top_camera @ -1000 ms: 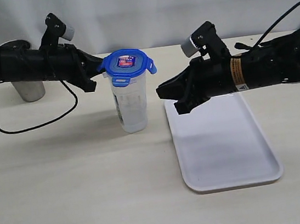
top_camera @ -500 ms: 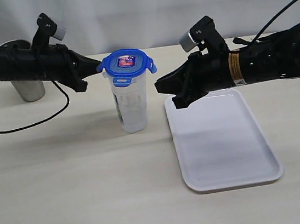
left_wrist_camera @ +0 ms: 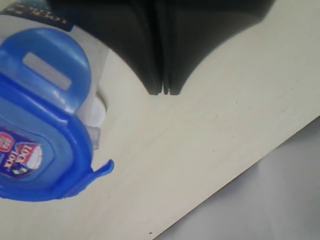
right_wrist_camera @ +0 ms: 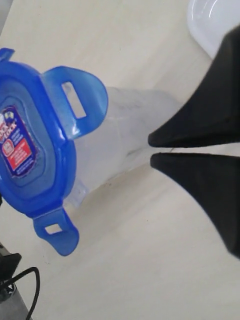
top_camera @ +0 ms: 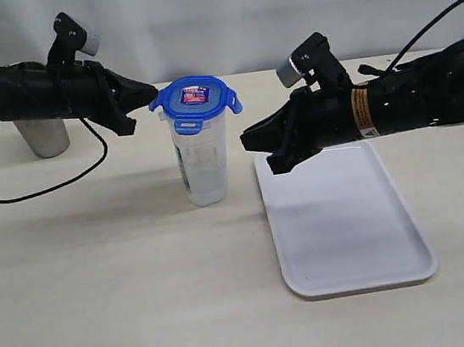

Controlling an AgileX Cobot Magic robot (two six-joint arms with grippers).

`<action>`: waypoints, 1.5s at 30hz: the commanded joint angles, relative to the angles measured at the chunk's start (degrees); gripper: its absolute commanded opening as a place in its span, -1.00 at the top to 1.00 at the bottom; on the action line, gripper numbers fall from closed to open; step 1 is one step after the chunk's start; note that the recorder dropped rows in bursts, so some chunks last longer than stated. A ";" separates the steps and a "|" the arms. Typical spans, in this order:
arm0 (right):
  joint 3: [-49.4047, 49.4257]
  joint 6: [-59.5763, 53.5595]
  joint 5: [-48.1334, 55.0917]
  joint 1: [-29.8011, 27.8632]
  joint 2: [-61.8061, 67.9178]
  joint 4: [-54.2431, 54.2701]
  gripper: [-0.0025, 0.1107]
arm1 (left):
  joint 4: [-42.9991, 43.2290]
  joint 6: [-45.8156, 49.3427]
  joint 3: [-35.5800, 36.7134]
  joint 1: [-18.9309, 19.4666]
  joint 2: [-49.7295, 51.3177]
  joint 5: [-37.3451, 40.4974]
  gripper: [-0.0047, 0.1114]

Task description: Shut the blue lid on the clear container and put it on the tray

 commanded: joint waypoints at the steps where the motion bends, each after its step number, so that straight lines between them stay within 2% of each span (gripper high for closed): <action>1: -0.17 -0.32 0.29 0.02 0.13 -0.34 0.88 | -2.47 1.74 -0.08 0.08 -0.60 2.94 0.92; 3: -0.17 -0.32 0.29 0.02 0.13 -0.34 0.88 | -2.47 1.74 -0.08 0.08 -0.92 4.81 0.92; 14: -0.17 -0.02 0.29 0.02 0.12 -1.26 0.88 | -1.96 1.74 -0.08 0.44 -3.10 3.79 0.92; 21: -0.17 0.67 0.29 0.02 0.12 -2.04 0.88 | -7.14 1.64 0.01 0.31 -7.30 -8.93 0.92; 22: -0.17 0.67 0.29 0.02 0.12 -2.04 0.88 | -8.72 1.75 0.39 -1.01 -8.93 -17.67 0.92; 23: -0.17 0.67 0.29 0.02 0.12 -2.04 0.88 | -8.72 1.75 0.42 -2.14 -9.78 -23.01 0.92; 24: -0.17 0.67 0.48 0.02 0.12 -2.04 0.88 | -8.72 1.75 0.42 -4.51 -11.06 -34.00 0.92; 26: -0.17 0.67 0.48 0.02 0.12 -2.04 0.88 | -8.72 1.75 0.31 -8.94 -12.42 -49.88 0.92; 27: -0.17 0.67 0.56 0.02 0.12 -2.04 0.88 | -8.72 -0.30 -0.52 -11.00 -12.50 -60.51 0.92; 28: -0.17 0.67 0.53 0.02 0.12 -2.14 0.88 | -4.38 -7.34 -0.53 -12.17 -12.50 -68.19 0.92; 29: -0.17 0.99 0.53 0.02 0.12 -2.70 0.88 | 7.32 -20.27 1.39 -13.30 -12.50 -77.51 0.92; 30: -0.17 1.09 0.70 0.02 0.12 -3.12 0.88 | 22.19 -38.87 6.51 -13.89 -12.50 -84.76 0.92; 31: -0.17 1.09 0.98 0.02 0.12 -3.11 0.88 | 31.30 -49.72 9.45 -13.89 -12.66 -85.49 0.92; 32: -0.17 1.09 1.27 0.02 0.12 -3.11 0.88 | 45.40 -65.93 12.45 -13.47 -13.12 -83.07 0.92; 33: -0.17 1.30 1.79 0.02 0.12 -3.21 0.88 | 63.69 -85.63 14.60 -12.56 -13.67 -79.28 0.92; 34: -0.17 1.30 1.79 0.02 0.12 -3.21 0.88 | 89.58 -108.38 14.61 -10.88 -14.18 -74.80 0.92; 35: -0.17 1.30 1.79 0.02 0.12 -3.21 0.88 | 99.23 -116.92 14.61 -10.10 -14.34 -74.69 0.92; 36: -0.17 1.30 1.79 0.02 0.12 -3.32 0.88 | 118.19 -135.98 14.49 -7.49 -14.43 -76.68 0.92; 37: -0.17 1.30 1.79 0.02 0.12 -3.32 0.88 | 123.99 -142.31 14.18 -6.16 -14.43 -77.32 0.92; 38: -0.17 1.30 1.79 0.02 0.12 -3.32 0.88 | 141.13 -153.71 13.53 -2.79 -14.43 -79.94 0.92; 39: -0.17 1.30 1.79 0.02 0.12 -3.32 0.88 | 154.57 -159.37 13.11 0.11 -14.30 -87.13 0.92; 41: -0.17 1.30 1.57 0.02 0.12 -3.32 0.88 | 161.69 -160.82 12.90 3.32 -13.70 -96.19 0.92; 44: -0.17 1.55 1.30 0.02 0.12 -3.32 0.88 | 166.92 -159.23 12.30 3.88 -12.24 -95.14 0.92; 45: -0.17 1.71 1.31 0.02 0.12 -3.42 0.88 | 170.72 -159.93 11.05 3.88 -10.62 -98.38 0.92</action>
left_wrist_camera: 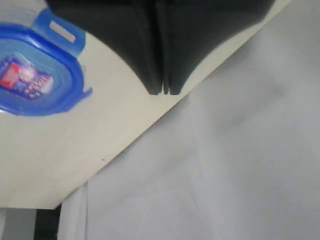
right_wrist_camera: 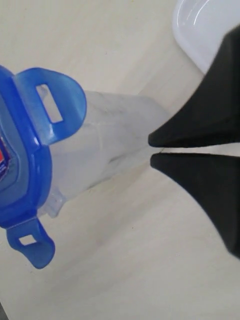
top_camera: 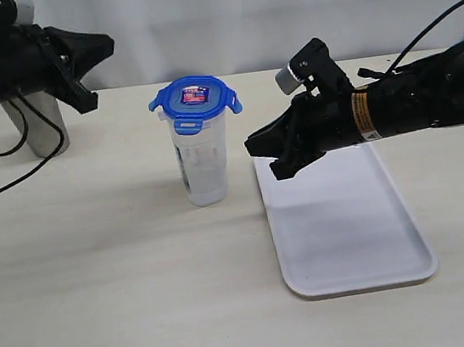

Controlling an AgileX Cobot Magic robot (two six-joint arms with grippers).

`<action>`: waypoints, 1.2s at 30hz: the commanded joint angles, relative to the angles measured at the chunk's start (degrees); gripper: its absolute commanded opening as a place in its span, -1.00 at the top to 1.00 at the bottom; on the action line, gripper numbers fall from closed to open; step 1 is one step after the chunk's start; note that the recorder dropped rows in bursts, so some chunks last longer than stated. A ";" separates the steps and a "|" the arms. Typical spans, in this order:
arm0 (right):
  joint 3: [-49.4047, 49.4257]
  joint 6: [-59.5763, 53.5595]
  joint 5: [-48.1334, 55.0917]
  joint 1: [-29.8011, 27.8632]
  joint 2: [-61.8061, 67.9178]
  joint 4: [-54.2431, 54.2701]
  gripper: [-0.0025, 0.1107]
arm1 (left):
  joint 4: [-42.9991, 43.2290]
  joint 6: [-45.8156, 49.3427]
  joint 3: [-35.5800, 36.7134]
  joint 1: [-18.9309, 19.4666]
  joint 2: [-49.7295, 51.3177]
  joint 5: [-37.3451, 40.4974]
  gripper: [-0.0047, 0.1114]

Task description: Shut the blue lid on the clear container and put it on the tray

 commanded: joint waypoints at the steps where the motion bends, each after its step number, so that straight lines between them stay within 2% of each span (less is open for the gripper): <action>1: -0.17 0.68 -0.48 0.02 0.01 -0.63 0.88 | 9.79 -2.45 -2.93 0.36 3.91 -6.30 0.92; 6: -0.17 1.49 -0.36 0.02 0.01 -1.76 0.88 | 12.23 -6.23 -9.27 0.36 10.31 -8.40 0.92; 10: -0.17 1.49 -0.36 0.02 0.01 -1.76 0.88 | 8.35 -6.94 -12.00 0.36 13.46 -8.13 0.92; 13: -0.17 1.49 -0.36 0.02 0.01 -1.76 0.88 | 9.90 -7.19 -12.26 0.36 14.03 -11.34 0.92; 21: -0.17 1.49 -0.36 0.02 0.01 -1.76 0.88 | 17.11 -11.74 -12.26 0.24 14.12 -11.33 0.92; 36: -0.17 1.49 -0.36 0.02 0.01 -1.76 0.88 | 19.95 -13.44 -12.26 0.24 14.12 -14.06 0.92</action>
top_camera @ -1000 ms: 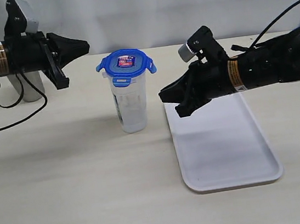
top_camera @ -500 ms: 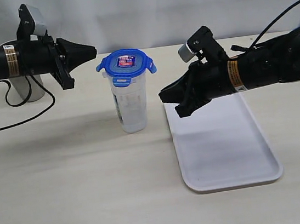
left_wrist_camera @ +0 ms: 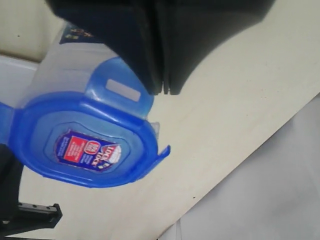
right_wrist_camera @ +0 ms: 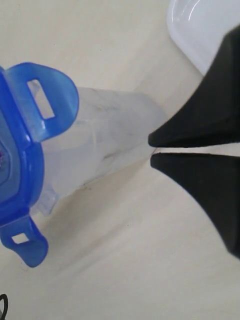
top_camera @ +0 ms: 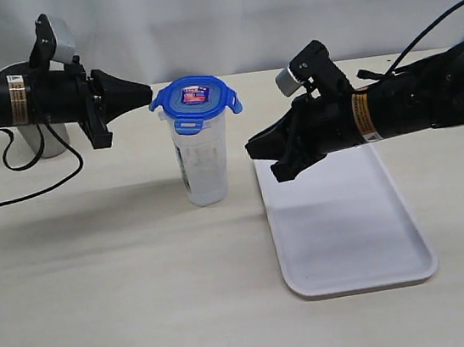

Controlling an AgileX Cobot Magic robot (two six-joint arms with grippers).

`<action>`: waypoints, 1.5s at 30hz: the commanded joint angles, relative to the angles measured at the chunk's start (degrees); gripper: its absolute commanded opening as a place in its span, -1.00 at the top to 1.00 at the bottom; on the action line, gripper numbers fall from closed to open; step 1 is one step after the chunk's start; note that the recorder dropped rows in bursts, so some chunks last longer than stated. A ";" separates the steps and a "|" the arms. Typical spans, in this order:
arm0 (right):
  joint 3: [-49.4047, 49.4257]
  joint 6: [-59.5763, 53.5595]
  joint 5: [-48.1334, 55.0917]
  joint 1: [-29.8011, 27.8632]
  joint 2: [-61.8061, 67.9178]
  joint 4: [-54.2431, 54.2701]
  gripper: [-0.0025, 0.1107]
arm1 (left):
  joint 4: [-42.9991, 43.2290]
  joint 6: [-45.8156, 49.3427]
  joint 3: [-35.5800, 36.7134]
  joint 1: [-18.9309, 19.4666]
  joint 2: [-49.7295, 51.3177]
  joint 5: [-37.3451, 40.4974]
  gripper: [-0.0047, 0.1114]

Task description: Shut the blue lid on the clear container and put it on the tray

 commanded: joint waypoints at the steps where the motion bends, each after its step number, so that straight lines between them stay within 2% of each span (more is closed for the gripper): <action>1: -0.17 0.13 -0.36 0.02 0.01 -0.32 0.88 | -0.04 -0.36 -0.66 -0.12 0.03 -1.97 0.92; 6: -0.17 0.13 -0.36 0.02 0.01 -0.32 0.88 | -7.88 1.81 -0.71 -0.12 0.03 -1.30 0.92; 22: -0.17 0.12 -0.35 0.02 0.01 -0.32 0.88 | 1.80 -1.02 -0.71 -0.12 0.03 -1.66 0.92; 45: -0.17 0.04 -0.27 0.02 0.01 -0.32 0.88 | 5.79 -5.16 -0.71 0.21 -1.88 -2.13 0.92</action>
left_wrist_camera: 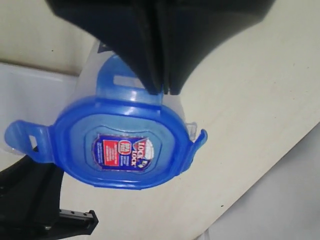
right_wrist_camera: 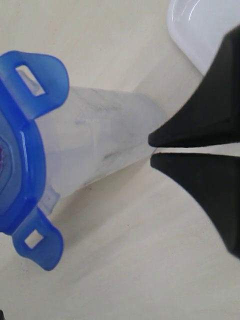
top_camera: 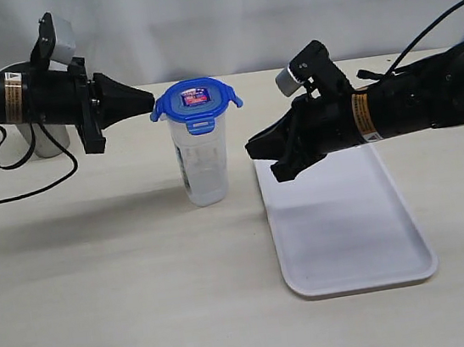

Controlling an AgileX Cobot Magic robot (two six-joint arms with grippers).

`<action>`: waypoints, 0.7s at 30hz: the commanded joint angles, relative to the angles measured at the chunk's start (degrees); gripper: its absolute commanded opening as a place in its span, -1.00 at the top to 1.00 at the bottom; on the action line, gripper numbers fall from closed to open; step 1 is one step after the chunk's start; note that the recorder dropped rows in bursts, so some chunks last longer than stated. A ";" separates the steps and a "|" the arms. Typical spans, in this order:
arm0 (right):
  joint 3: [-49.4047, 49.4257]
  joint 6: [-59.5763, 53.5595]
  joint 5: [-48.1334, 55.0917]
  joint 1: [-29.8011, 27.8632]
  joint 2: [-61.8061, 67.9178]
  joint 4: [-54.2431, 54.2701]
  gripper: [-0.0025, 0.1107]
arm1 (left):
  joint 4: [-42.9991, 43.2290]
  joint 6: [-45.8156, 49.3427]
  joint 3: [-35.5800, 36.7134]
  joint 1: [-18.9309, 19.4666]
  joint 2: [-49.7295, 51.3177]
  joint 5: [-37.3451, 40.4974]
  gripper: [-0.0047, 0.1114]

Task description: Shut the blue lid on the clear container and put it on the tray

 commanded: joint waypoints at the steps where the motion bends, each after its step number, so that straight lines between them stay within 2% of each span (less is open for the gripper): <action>1: -0.17 -0.06 -0.27 0.02 0.01 -0.32 0.88 | -0.44 -0.76 -0.18 0.21 -0.50 0.23 0.92; 7: -0.17 -0.06 -0.27 0.02 0.01 -0.32 0.88 | -5.28 -0.76 -0.18 0.21 -0.50 5.37 0.92; 21: -0.17 -0.04 -0.27 0.02 0.01 -0.70 0.88 | -4.10 -0.54 0.05 -0.72 0.27 3.64 0.92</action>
